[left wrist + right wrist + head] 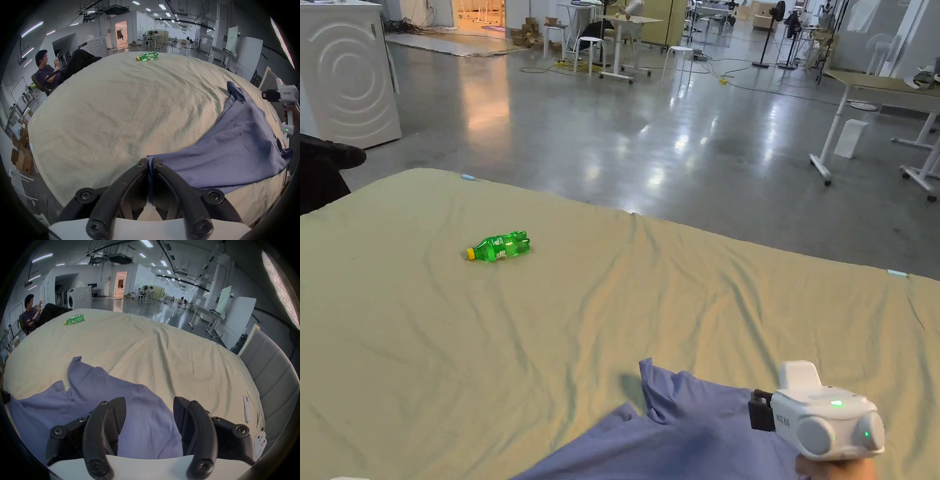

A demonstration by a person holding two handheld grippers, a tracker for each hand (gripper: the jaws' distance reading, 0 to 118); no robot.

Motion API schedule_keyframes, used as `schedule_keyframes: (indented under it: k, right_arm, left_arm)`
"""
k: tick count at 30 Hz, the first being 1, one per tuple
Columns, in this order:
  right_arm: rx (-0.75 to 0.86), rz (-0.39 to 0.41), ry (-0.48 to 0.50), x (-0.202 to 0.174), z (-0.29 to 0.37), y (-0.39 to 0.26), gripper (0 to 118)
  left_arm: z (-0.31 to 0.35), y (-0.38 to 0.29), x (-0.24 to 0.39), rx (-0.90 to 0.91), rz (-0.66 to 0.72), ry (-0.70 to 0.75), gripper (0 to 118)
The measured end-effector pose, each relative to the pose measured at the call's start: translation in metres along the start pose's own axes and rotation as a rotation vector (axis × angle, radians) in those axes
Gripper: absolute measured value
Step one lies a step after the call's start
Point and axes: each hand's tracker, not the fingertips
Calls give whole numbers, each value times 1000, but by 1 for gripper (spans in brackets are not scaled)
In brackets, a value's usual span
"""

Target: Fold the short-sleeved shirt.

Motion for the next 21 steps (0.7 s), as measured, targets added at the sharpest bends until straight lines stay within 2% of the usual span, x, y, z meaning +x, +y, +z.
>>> schedule_keyframes:
  k: [3,5,8,9,11,12,13,14,16,21]
  right_arm:
    - [-58,18,42,-1,-24,11,73]
    - [-121,-11,91,3,-63,11,73]
    - [-212,-45,103,5,-88,4,73]
    - [-230,-51,105,4,-89,3,69]
    - [-265,-66,137,6,-96,-4,35]
    - [-251,-94,157,7,-96,-8,27]
    - [-219,-124,136,5,-101,-10,19]
    - [-206,-126,122,4,-99,-11,7]
    - [-186,-105,102,2,-96,-14,3]
    - [-93,-118,61,-6,-65,-9,2]
  left_arm:
    - [1,3,0,8,3,13,6]
    - [-4,2,-3,5,17,16,6]
    - [-2,0,0,4,28,19,6]
    - [-2,0,0,4,26,20,6]
    - [-2,0,0,-1,25,22,6]
    - [-3,-1,1,-3,22,21,6]
    - [-5,-2,2,-6,17,25,6]
    - [-5,-2,2,-8,13,27,6]
    - [-7,-5,4,-9,8,29,6]
    - [0,-2,8,13,6,31,6]
